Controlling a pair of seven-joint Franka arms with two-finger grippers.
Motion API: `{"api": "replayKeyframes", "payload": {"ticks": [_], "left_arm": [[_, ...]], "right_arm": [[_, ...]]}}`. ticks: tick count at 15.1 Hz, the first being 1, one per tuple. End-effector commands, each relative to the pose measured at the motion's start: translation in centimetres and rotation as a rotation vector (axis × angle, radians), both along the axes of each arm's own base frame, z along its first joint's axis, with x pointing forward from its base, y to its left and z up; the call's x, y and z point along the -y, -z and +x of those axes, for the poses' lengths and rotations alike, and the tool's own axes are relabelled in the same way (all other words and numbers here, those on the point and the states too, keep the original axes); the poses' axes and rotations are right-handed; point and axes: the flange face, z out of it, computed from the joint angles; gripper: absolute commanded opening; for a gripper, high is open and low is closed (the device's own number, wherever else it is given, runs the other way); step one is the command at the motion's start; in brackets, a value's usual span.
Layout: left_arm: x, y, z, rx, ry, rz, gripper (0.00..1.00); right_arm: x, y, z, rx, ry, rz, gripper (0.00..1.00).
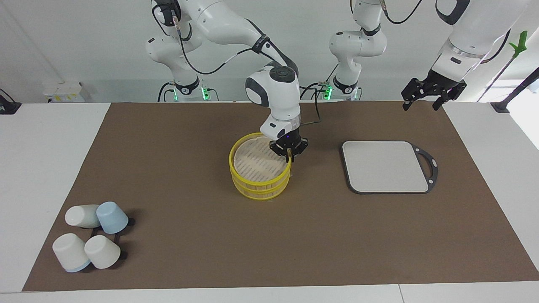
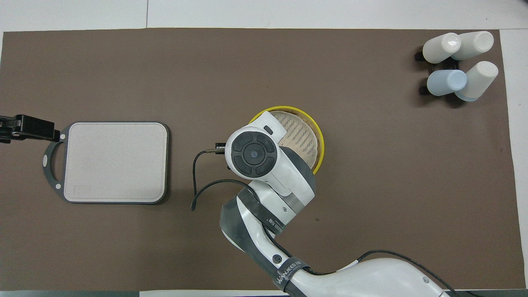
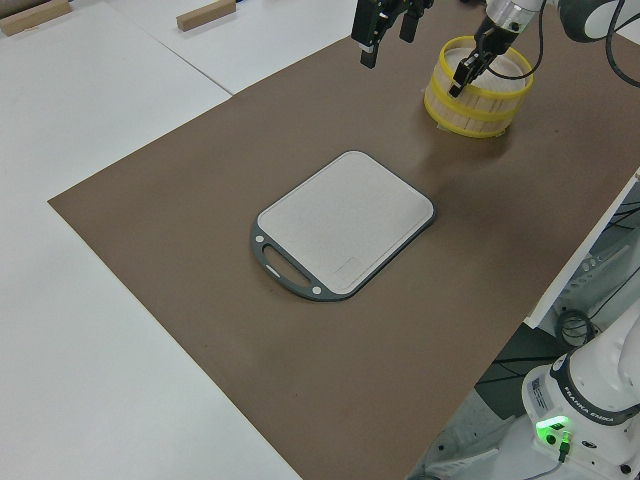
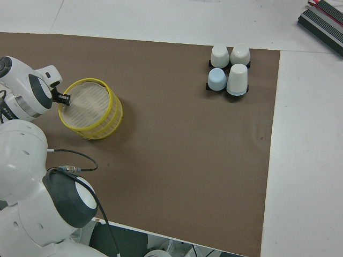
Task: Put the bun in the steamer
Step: 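Lower the lid onto the steamer basket with the right gripper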
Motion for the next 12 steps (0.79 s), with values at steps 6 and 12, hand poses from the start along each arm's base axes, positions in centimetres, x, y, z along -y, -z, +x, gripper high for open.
{"api": "replayKeyframes", "payload": {"ticks": [6, 12], "left_arm": [[-0.4, 0.3, -0.1, 0.022, 0.024, 0.029, 1.0], [-0.4, 0.3, -0.1, 0.02, 0.024, 0.031, 1.0]], "right_arm": [[3.4, -6.5, 3.0, -0.056, 0.073, -0.073, 1.0], [25.5, -17.5, 4.0, -0.246, 0.122, -0.192, 1.0]]}}
